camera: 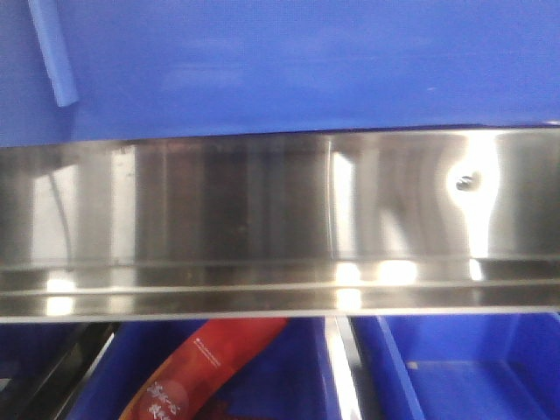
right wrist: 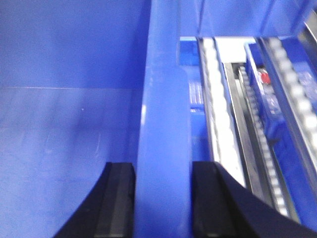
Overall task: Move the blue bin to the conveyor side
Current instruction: 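Hold the blue bin in both grippers while driving toward the conveyor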
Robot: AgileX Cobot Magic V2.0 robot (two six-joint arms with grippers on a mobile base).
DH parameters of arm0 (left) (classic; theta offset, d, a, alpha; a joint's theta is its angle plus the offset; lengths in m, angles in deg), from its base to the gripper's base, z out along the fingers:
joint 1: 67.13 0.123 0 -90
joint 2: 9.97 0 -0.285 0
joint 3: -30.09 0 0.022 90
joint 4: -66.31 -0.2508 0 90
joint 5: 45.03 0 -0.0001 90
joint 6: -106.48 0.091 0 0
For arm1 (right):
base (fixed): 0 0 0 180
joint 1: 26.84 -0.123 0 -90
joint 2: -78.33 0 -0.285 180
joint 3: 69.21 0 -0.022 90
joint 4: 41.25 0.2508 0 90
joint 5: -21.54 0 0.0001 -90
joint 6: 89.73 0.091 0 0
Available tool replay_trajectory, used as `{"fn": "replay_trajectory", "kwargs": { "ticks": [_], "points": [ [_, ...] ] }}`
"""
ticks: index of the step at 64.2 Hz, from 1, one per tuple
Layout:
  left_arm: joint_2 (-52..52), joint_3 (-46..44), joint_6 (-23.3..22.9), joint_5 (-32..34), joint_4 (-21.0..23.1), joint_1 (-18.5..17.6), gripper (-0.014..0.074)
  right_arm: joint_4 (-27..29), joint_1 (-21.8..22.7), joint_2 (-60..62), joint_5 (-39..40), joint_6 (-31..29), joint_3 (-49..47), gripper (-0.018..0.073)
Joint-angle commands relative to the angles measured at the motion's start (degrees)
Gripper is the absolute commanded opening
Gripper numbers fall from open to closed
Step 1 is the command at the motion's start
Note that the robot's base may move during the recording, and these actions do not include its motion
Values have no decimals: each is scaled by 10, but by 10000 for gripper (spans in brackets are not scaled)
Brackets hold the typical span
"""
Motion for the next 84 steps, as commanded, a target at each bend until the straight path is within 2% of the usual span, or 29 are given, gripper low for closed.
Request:
{"fn": "replay_trajectory", "kwargs": {
  "ticks": [1,84],
  "points": [
    [-11,-7,-1,47,19,-10,-18,21,-2,12,65,-4,-9,-79],
    [-11,-7,-1,59,19,-10,-18,21,-2,12,67,-4,-9,-79]
  ]
}}
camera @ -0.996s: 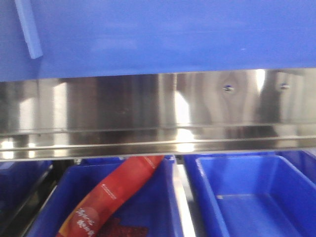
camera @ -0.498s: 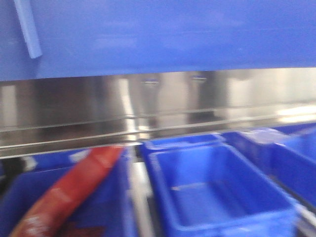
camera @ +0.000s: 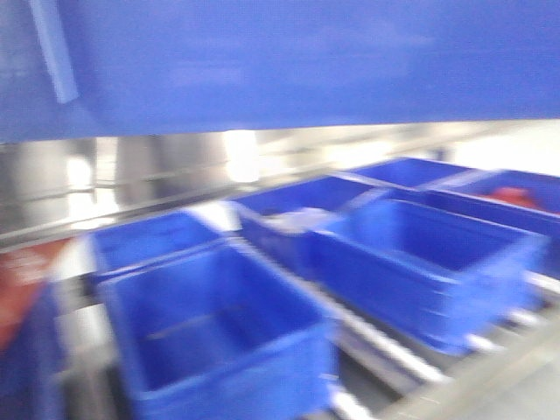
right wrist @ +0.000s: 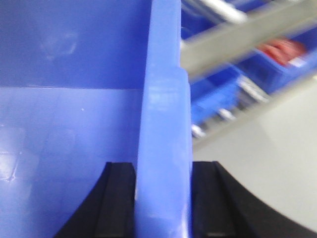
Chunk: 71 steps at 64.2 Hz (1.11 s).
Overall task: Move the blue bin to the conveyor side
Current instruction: 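Hold the blue bin in both grippers while driving toward the conveyor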
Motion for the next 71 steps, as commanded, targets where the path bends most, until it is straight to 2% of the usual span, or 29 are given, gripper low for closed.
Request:
{"fn": "replay_trajectory", "kwargs": {
  "ticks": [1,71],
  "points": [
    [-11,-8,-1,53,23,-8,-18,20,-2,12,65,-5,-9,-79],
    [-11,-8,-1,53,12,-8,-18,20,-2,12,65,-5,-9,-79]
  ]
}}
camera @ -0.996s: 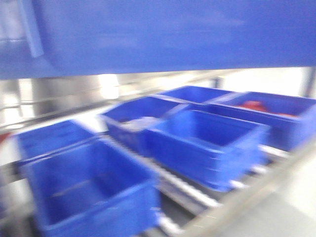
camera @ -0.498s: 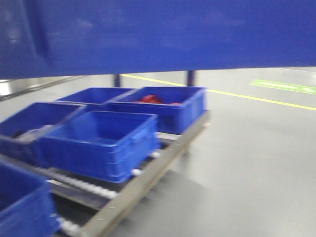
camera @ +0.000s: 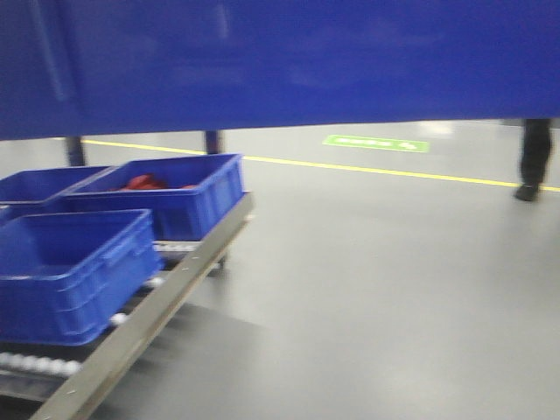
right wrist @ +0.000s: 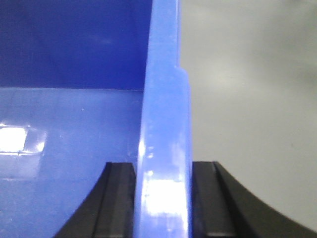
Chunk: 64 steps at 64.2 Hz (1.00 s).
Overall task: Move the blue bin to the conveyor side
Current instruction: 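Hold the blue bin in both grippers while driving toward the conveyor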
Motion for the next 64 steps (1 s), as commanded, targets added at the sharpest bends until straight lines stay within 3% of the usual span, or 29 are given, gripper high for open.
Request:
{"fn": "replay_trajectory", "kwargs": {
  "ticks": [1,64],
  "points": [
    [-11,-8,-1,52,14,-8,-18,21,-2,12,65,-5,-9,-79],
    [-11,-8,-1,52,12,-8,-18,21,-2,12,65,-5,-9,-79]
  ]
}}
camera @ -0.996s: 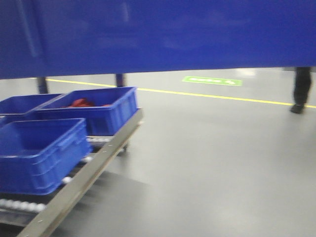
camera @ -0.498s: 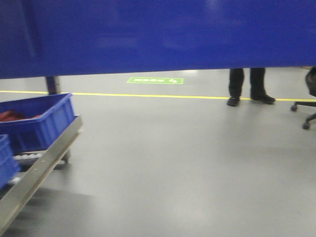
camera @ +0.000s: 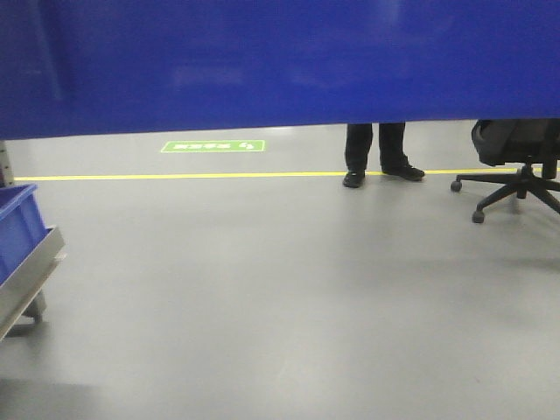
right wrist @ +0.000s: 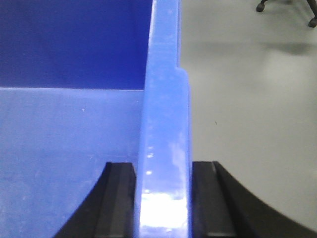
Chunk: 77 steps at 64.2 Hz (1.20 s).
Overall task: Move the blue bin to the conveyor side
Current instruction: 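Hold the blue bin in both grippers while driving toward the conveyor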
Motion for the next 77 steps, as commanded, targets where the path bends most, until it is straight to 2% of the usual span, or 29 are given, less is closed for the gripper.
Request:
{"fn": "replay_trajectory", "kwargs": {
  "ticks": [1,77],
  "points": [
    [-11,-8,-1,52,15,-7,-18,20,-2,12,66,-5,-9,-79],
    [-11,-8,-1,52,15,-7,-18,20,-2,12,66,-5,-9,-79]
  ]
}}
